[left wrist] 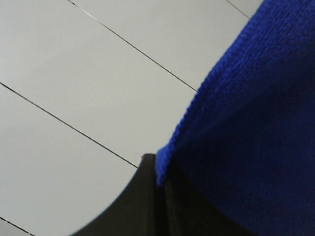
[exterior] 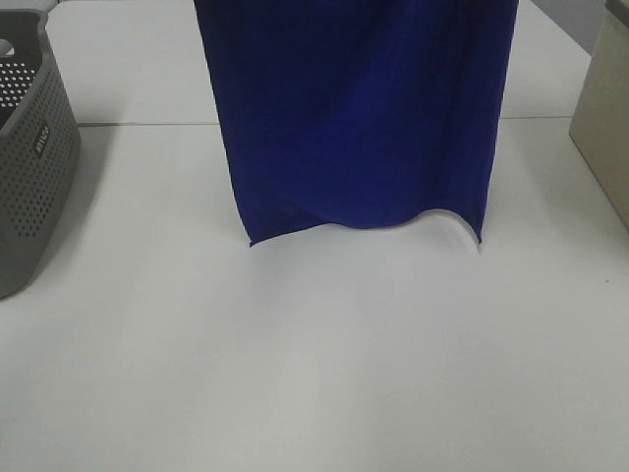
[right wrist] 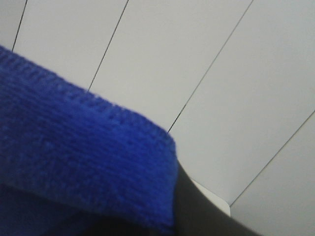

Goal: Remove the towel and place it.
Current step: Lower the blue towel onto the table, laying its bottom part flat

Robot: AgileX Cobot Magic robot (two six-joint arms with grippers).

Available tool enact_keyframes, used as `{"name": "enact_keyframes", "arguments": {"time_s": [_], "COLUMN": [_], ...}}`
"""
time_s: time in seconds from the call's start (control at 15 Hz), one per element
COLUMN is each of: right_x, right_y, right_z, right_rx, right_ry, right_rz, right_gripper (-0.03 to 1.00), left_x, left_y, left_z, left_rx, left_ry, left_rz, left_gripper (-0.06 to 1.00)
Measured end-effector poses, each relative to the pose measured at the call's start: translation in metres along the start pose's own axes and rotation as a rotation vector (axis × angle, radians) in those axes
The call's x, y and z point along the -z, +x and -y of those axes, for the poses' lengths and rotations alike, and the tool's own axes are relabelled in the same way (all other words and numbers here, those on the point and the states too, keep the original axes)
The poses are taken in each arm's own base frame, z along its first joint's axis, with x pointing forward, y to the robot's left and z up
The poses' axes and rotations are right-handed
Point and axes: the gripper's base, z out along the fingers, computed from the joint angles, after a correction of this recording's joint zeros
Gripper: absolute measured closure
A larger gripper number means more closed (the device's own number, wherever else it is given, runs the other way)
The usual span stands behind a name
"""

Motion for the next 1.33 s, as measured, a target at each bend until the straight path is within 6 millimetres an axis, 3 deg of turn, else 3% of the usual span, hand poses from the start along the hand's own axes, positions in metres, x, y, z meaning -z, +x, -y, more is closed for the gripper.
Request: {"name": "enact_keyframes", "arguments": {"time_s": [0.27,0.4,0.67,0.87,1.2,1.33], "right_x": [-0.040,-0.067,-0.114,-0.148,-0.171,-0.172], "right_y": [0.016,0.022,0.005,0.008,0.029,0.040], "right_z": [-0.012,-0.018,-0.010,-0.014,-0.023,-0.026], "right_rx": [0.002,0.003,-0.024,-0.070,-0.095,-0.118], "right_ry": [0.008,0.021,0.072,0.085,0.063,0.017], "right_rz": [0.047,0.088,0.190,0.224,0.173,0.056], "right_gripper": [0.94,0.94,0.94,0.94,0.94,0.94], "left_x": [-0.030,-0.055,-0.092,-0.116,-0.129,-0.130], "left_y": [0.021,0.035,0.053,0.068,0.085,0.089], "left_z": [0.005,0.000,-0.018,-0.021,-0.019,-0.017], "left_rx": [-0.013,-0.018,-0.030,-0.041,-0.048,0.000], "left_ry": [-0.012,-0.054,-0.159,-0.218,-0.243,-0.232], "left_rz": [0.004,0.026,0.068,0.104,0.108,0.044], "left_gripper": [0.94,0.94,0.94,0.94,0.94,0.94]}}
